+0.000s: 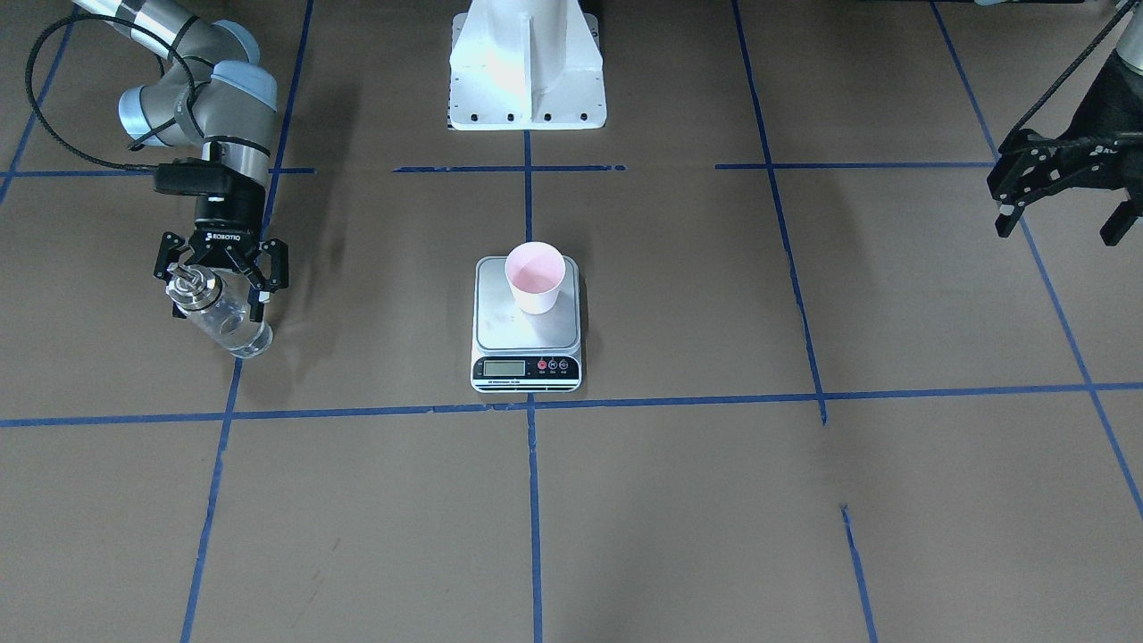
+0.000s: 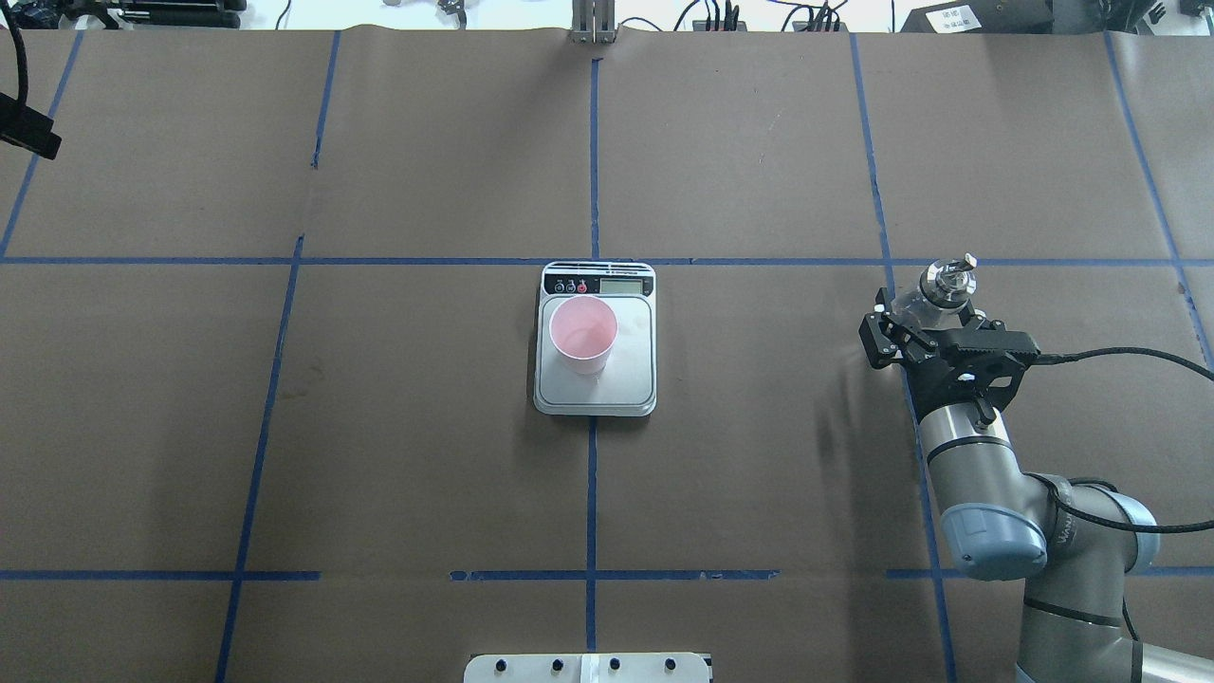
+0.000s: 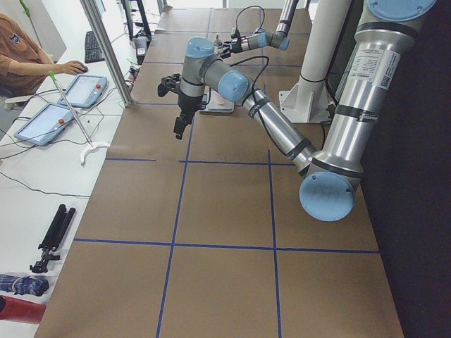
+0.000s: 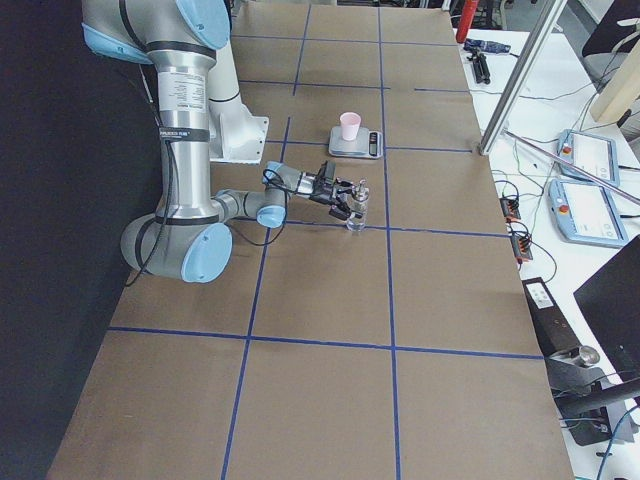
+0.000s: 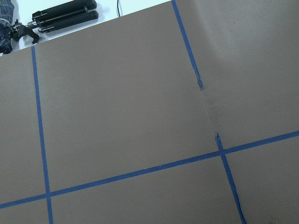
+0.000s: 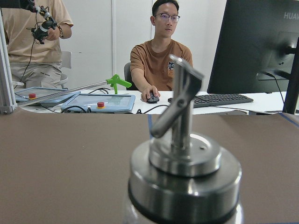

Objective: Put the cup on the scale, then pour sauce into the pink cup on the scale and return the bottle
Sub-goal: 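Lower the bottle with the right gripper onto the table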

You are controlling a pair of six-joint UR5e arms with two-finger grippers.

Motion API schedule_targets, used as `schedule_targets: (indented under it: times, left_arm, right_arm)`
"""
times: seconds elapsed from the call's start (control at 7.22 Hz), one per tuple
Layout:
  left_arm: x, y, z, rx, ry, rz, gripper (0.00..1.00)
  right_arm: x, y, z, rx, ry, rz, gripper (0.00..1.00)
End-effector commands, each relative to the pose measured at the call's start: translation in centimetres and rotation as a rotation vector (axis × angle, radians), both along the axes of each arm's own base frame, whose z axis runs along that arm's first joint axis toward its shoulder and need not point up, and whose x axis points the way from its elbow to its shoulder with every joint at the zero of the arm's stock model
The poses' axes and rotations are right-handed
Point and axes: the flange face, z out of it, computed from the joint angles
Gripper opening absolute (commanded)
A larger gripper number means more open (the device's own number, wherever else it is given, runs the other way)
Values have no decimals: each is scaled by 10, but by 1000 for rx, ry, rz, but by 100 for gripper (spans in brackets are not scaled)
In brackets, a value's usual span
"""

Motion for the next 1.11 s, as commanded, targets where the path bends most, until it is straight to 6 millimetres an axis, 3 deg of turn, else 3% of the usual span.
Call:
schedule_targets:
  times: [0.0, 0.97]
  left_arm:
    - [0, 0, 0, -1, 0, -1, 100]
    - [-2, 1, -1, 1, 1, -3, 100]
  right_arm:
    - [0, 7, 4, 7, 11, -1, 100]
    - [-3, 38, 2, 54, 26, -7, 100]
